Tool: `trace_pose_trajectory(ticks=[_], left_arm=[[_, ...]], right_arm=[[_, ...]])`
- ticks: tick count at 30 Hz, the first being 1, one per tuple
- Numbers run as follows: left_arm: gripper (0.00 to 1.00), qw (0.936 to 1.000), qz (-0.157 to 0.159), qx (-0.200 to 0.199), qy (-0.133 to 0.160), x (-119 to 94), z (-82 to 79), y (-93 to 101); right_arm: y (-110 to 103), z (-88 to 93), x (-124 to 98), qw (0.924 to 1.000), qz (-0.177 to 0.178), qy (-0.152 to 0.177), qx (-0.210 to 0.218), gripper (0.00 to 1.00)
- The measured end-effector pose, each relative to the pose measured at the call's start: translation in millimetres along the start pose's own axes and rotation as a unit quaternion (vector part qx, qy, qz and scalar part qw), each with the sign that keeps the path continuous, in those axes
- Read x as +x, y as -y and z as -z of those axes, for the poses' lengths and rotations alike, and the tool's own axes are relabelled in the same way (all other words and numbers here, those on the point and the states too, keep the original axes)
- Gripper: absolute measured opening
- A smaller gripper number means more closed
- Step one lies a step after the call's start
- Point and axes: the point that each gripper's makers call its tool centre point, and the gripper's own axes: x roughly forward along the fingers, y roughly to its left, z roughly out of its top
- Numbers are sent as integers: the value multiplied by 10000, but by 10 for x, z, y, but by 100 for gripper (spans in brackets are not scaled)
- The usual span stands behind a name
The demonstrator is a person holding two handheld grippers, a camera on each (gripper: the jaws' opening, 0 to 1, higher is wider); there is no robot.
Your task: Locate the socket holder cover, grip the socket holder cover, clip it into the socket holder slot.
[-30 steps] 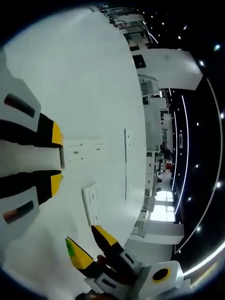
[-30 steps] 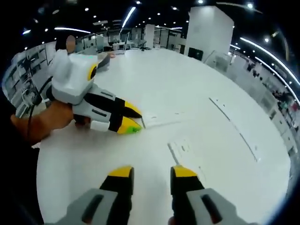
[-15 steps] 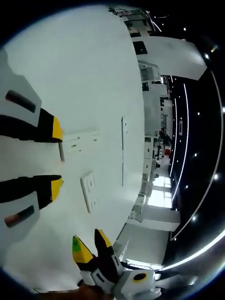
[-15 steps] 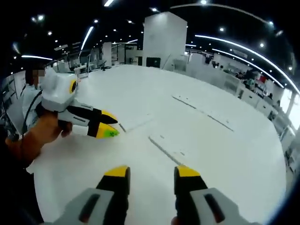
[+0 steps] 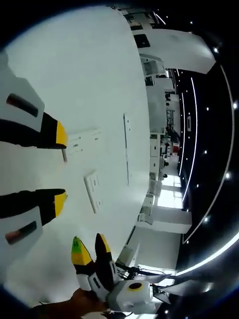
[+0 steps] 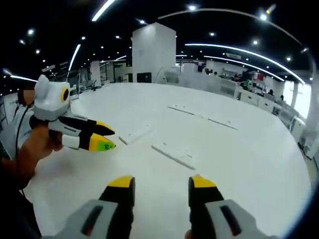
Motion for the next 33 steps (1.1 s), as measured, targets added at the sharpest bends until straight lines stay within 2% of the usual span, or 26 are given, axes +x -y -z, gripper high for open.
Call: trace_pose_trajectory(ticks=[7, 13, 21, 25, 28, 33], left_arm=[[33, 10000, 14, 10, 56, -77, -4, -5], [33, 9999, 58, 50, 99, -222, 15, 10], [33, 9996, 142, 42, 257, -444, -27, 32], [33, 9995, 34, 126, 298, -573, 15, 27], [33, 9992, 138, 51, 374, -676, 31, 57], [33, 9990, 142, 256, 341, -813, 123, 95]], right_arm=[[-44, 27, -9, 9999, -59, 19, 125, 44], [-100, 33, -58, 9998, -85, 56, 190, 44], [-116, 67, -234, 9996, 144, 63, 253, 42], [-140, 121, -318, 9992, 207, 94, 324, 41], [-211, 183, -397, 9992, 191, 124, 336, 42], [-252, 284, -524, 9989, 267, 160, 359, 42]])
